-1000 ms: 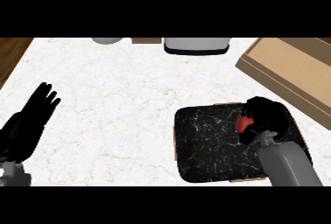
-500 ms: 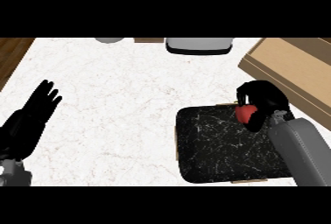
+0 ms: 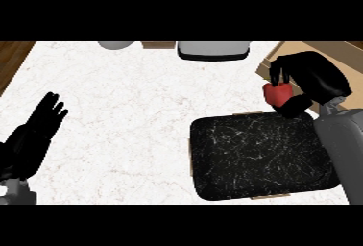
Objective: Pick the bell pepper from the tray and place it in the cardboard box
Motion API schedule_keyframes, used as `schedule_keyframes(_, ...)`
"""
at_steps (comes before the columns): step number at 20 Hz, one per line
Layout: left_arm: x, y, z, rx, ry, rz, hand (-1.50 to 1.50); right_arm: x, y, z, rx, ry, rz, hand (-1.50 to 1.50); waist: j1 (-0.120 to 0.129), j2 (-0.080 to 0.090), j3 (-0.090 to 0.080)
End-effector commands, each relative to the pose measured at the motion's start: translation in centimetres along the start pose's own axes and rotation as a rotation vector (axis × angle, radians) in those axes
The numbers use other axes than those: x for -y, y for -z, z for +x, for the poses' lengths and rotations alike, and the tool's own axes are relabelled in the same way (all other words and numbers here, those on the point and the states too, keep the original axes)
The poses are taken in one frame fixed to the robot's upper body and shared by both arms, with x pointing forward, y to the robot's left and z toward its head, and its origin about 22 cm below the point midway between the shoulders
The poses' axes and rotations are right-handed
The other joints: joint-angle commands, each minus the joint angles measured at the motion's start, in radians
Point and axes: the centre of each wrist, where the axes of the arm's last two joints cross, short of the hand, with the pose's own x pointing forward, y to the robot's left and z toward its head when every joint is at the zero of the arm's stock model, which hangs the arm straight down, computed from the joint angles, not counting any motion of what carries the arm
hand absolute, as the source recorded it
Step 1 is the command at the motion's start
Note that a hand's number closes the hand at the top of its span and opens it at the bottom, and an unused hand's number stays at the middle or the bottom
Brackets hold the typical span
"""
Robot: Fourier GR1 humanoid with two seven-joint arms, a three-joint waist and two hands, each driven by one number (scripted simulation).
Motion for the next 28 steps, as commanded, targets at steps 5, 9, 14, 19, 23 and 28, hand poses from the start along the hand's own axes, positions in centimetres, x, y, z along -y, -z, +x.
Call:
schedule_keyframes(5,0.5,0.1,0.1,0.008,0.000,0.009,0.00,8.6,-3.2,1.1,-0.138,0.020,-0.285,1.50,-0.006,-0.002,0.000)
schedule_keyframes(9,-0.3,0.1,-2.2,0.010,0.007,0.018,0.00,9.9,-2.1,-0.6,-0.229,0.041,-0.351,1.50,0.006,0.005,0.000)
schedule_keyframes(14,-0.3,0.6,-0.2,0.009,0.011,-0.015,0.00,11.3,-1.8,-4.2,-0.293,0.057,-0.366,1.50,0.007,0.005,0.000)
schedule_keyframes(19,-0.1,-0.6,0.3,0.007,0.020,-0.017,0.00,11.4,-0.2,-8.3,-0.303,-0.017,-0.320,1.50,0.020,0.007,0.001)
schedule_keyframes(23,-0.6,0.8,-0.4,0.009,-0.003,-0.013,0.00,10.0,0.6,-10.1,-0.268,-0.001,-0.349,1.50,0.015,0.007,0.000)
schedule_keyframes(28,-0.1,-0.7,0.0,0.015,0.001,-0.028,0.00,8.3,0.7,-14.5,-0.265,0.019,-0.351,1.50,0.030,0.011,0.001)
